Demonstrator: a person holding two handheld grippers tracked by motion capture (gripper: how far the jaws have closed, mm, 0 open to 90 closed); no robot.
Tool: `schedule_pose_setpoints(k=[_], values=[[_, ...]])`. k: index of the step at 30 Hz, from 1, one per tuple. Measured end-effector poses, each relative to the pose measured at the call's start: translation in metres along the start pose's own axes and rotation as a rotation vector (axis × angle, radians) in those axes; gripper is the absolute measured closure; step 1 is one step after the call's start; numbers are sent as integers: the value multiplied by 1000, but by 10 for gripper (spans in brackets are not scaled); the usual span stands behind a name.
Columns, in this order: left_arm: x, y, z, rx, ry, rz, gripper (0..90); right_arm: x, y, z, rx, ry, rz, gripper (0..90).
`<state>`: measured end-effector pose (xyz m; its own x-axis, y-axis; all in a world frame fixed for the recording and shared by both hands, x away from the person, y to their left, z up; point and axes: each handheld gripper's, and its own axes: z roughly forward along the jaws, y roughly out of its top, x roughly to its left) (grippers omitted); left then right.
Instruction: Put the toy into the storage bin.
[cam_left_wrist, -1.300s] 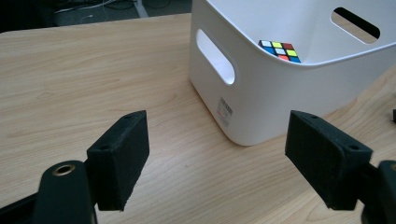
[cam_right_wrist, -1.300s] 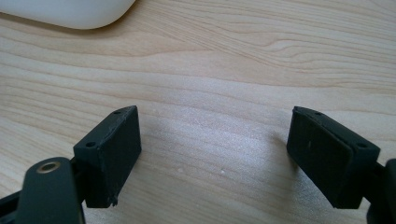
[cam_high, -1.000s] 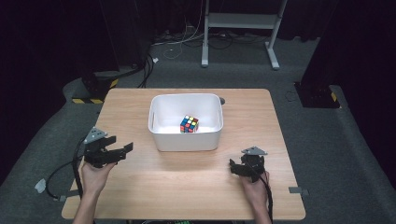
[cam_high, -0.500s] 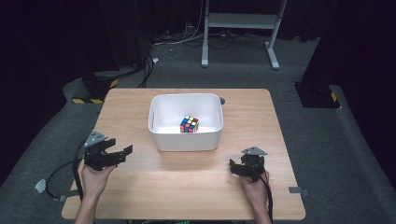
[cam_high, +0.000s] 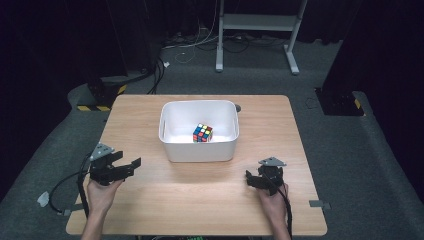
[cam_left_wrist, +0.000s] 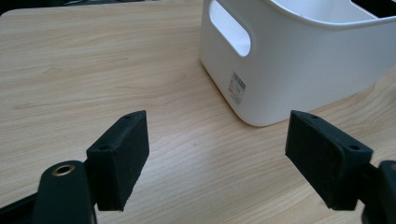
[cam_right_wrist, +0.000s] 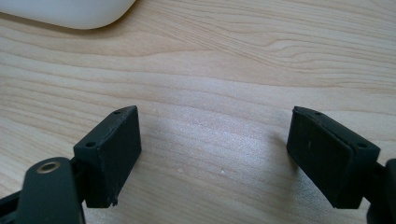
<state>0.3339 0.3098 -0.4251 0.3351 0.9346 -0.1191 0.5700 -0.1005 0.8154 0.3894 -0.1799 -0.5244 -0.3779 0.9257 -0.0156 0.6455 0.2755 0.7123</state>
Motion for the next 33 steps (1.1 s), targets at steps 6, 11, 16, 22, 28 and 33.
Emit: schedule_pose_setpoints(k=[6, 11, 16, 22, 28, 33], values=[[1, -6, 2, 12, 8, -7, 217, 0, 0, 0, -1, 0, -2, 175], [1, -8, 4, 16, 19, -3, 217, 0, 0, 0, -1, 0, -1, 175], [1, -10, 9, 24, 29, 5, 217, 0, 0, 0, -1, 0, -2, 175], [0, -15, 17, 39, 38, 14, 217, 0, 0, 0, -1, 1, -3, 175], [0, -18, 22, 49, 45, 19, 217, 0, 0, 0, -1, 0, -2, 175], [0, -22, 27, 55, 54, 17, 218, 0, 0, 0, -1, 0, -2, 175]])
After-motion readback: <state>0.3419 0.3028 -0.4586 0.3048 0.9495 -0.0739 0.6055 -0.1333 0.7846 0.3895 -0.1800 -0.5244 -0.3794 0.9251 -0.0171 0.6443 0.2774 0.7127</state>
